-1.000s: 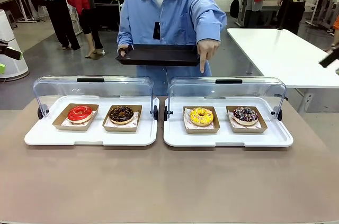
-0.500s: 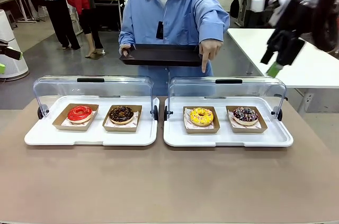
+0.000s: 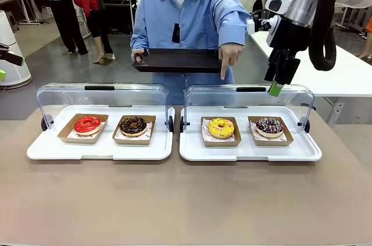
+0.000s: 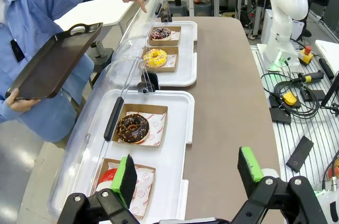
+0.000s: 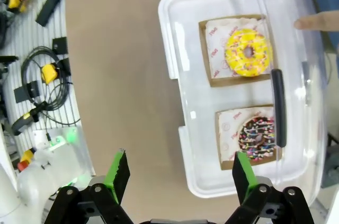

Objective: Provide the desired donut to the person.
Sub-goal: Pick up and lift the Paper togo box containing the Donut pointed at by the person.

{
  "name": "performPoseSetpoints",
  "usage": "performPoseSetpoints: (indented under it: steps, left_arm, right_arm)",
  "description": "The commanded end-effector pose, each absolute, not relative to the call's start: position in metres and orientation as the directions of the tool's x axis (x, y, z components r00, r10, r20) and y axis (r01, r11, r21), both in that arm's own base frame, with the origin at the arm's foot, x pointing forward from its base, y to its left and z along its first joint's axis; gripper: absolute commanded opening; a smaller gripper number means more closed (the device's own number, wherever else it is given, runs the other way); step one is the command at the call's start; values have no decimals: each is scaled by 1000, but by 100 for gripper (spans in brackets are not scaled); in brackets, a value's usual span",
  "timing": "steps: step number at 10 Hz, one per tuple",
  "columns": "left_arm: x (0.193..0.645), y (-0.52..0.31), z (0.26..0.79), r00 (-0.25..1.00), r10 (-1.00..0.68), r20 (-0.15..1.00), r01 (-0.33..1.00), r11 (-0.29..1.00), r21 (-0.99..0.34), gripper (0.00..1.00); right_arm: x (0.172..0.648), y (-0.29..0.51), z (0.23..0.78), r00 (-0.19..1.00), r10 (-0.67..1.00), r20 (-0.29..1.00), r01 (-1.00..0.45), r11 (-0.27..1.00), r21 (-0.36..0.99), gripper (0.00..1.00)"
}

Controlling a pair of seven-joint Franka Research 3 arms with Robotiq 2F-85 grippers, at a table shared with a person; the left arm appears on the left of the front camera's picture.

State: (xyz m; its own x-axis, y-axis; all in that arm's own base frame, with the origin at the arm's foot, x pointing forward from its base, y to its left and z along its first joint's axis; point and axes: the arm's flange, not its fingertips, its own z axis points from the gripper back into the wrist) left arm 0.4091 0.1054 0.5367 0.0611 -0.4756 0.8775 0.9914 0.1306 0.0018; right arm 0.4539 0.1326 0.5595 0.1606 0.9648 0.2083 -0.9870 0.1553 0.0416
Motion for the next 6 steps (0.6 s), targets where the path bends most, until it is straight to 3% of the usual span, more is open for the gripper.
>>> performPoseSetpoints:
  steps: [1, 6]
  left_arm:
    - [409, 107, 538, 59, -473, 879, 992, 128, 2, 100]
    - [409, 107, 538, 59, -473, 879, 992, 128, 2, 100]
  right_arm:
    - [457, 135, 557, 157, 966, 204, -988, 154, 32, 100]
    - [457, 135, 557, 157, 966, 204, -988, 154, 32, 100]
